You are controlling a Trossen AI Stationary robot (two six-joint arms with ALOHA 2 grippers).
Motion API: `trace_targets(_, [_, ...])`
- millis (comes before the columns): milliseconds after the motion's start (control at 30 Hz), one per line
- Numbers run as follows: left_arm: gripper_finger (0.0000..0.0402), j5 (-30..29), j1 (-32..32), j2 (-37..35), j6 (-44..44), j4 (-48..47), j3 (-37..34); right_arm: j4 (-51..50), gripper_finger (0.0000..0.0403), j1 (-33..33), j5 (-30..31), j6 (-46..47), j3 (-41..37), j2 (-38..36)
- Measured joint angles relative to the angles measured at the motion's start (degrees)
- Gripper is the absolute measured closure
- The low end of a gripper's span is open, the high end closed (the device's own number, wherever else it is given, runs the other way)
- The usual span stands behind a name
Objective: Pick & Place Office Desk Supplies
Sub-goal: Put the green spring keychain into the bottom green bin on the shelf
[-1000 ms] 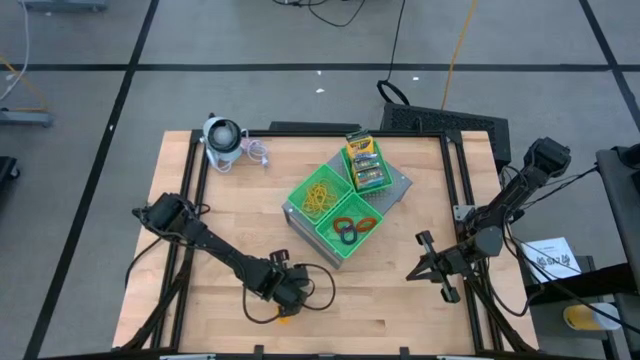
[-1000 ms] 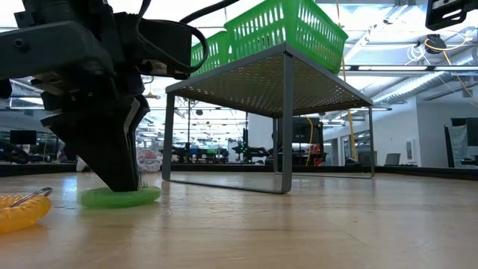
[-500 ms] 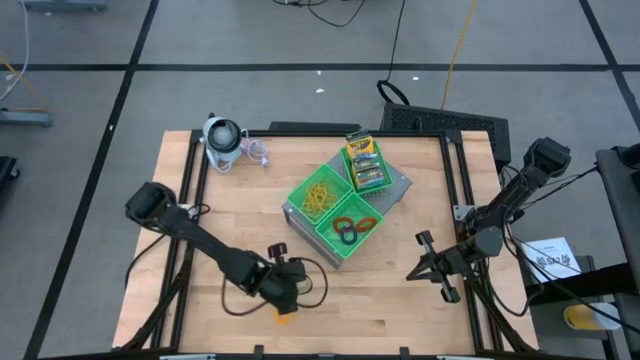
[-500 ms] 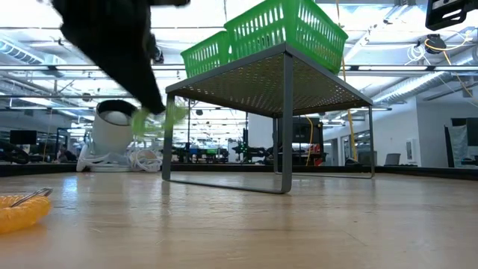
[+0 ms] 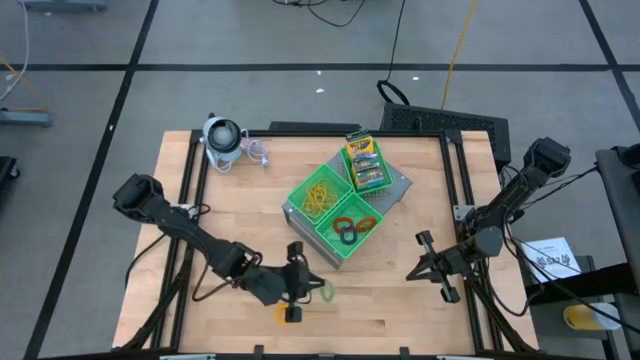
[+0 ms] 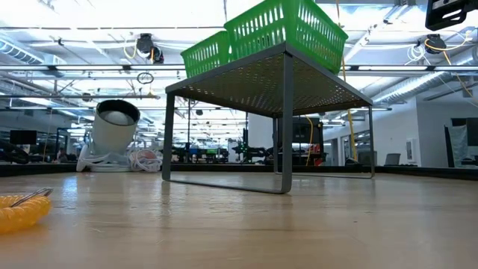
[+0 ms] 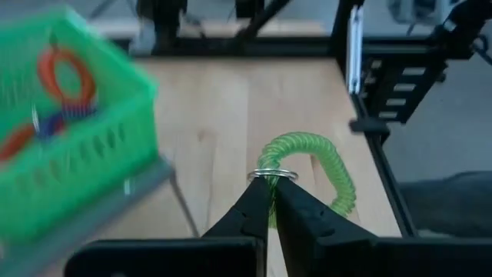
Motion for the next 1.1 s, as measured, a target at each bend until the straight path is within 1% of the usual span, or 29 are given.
trace_targets(133, [0.0381, 0.0, 1.04, 0.03, 7.61, 7.07, 0.02, 0.02, 0.0403, 0.0, 0.0, 0.0, 0.0, 0.0])
trace_targets(267, [0.0394, 0.05, 2.79, 0.04, 10.17, 10.19, 0.02, 0.02, 0.0403, -0.01, 0.0, 0.02, 0.0, 0.0])
trace_targets(333, [0.0396, 0.35, 3.76, 0.04, 10.37, 10.99, 0.02, 0.01, 0.0403, -0.01, -0.02, 0.0, 0.0, 0.0])
trace_targets(500, [0.0379, 0.64, 5.75, 0.04, 10.38, 11.17, 0.04, 0.02, 0.0403, -0.01, -0.02, 0.01, 0.0, 0.0])
trace_targets(733, [0.0395, 0.6, 8.8, -2.05, 11.88, 13.55, 0.11, 0.01, 0.0403, 0.01, -0.04, 0.0, 0.0, 0.02])
trace_targets(933, [0.0378, -0.94, 12.56, -2.47, 13.26, 14.12, 0.11, -0.02, 0.0403, 0.01, 0.02, 0.02, 0.0, 0.02])
trace_targets(1100, [0.0392, -0.98, 15.67, -2.53, 9.58, 13.39, 0.11, 0.01, 0.0403, -0.01, -0.02, 0.02, 0.0, 0.02])
